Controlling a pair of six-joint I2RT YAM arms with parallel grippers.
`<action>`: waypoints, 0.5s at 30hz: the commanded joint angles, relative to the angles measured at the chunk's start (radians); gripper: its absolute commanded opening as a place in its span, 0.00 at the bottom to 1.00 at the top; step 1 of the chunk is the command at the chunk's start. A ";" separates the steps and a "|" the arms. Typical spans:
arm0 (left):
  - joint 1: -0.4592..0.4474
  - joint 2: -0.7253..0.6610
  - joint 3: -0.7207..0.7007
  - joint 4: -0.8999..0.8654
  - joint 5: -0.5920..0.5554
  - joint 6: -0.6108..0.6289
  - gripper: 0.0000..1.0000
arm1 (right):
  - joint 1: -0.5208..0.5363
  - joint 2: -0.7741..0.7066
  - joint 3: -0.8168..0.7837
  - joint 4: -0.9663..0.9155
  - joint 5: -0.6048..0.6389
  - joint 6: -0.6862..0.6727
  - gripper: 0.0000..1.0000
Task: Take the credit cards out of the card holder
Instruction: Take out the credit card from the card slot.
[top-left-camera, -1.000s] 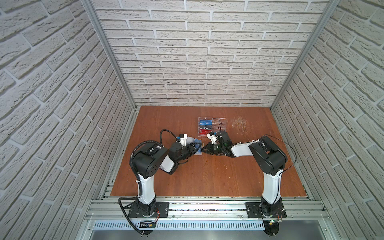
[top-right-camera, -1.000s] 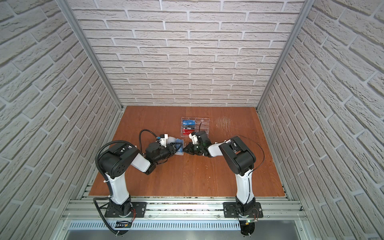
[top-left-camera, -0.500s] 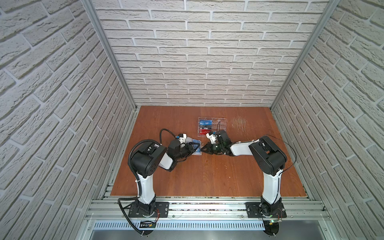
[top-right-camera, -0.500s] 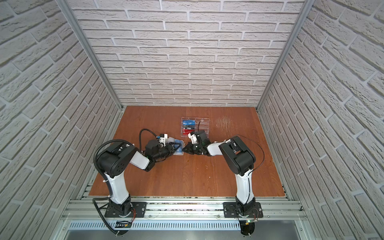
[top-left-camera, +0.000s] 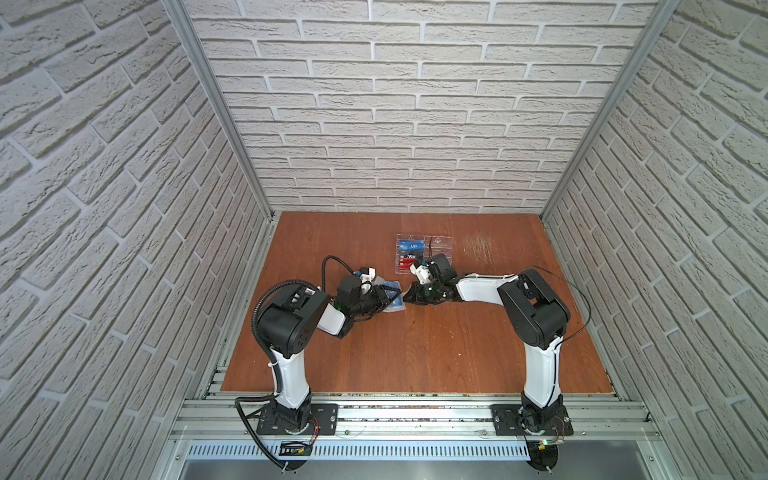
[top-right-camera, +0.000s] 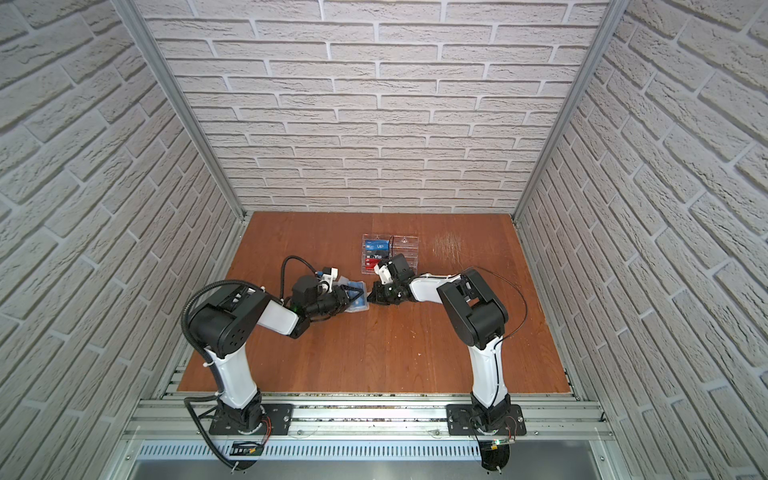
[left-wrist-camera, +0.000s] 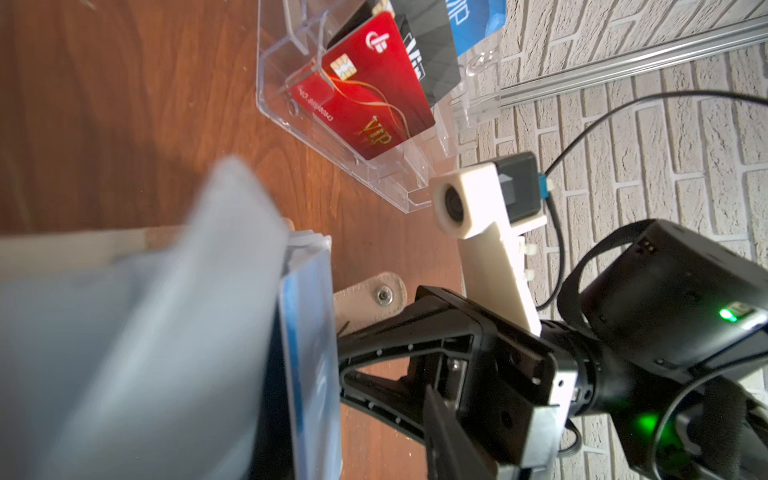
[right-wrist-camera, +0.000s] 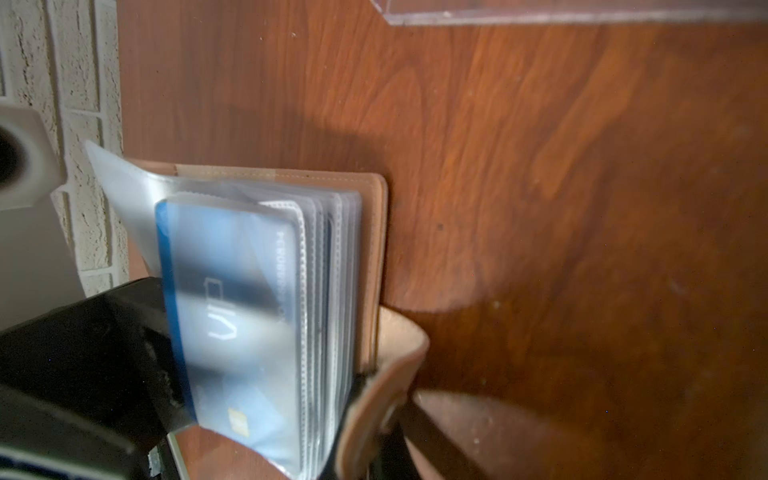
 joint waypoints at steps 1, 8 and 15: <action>-0.008 -0.022 0.016 0.002 0.063 0.005 0.39 | -0.002 0.041 0.018 -0.102 0.063 -0.055 0.06; -0.002 -0.021 0.014 -0.006 0.063 0.003 0.39 | -0.002 0.035 0.043 -0.118 0.046 -0.058 0.06; 0.015 -0.019 0.009 0.005 0.063 -0.015 0.39 | -0.002 0.049 0.081 -0.155 0.040 -0.085 0.06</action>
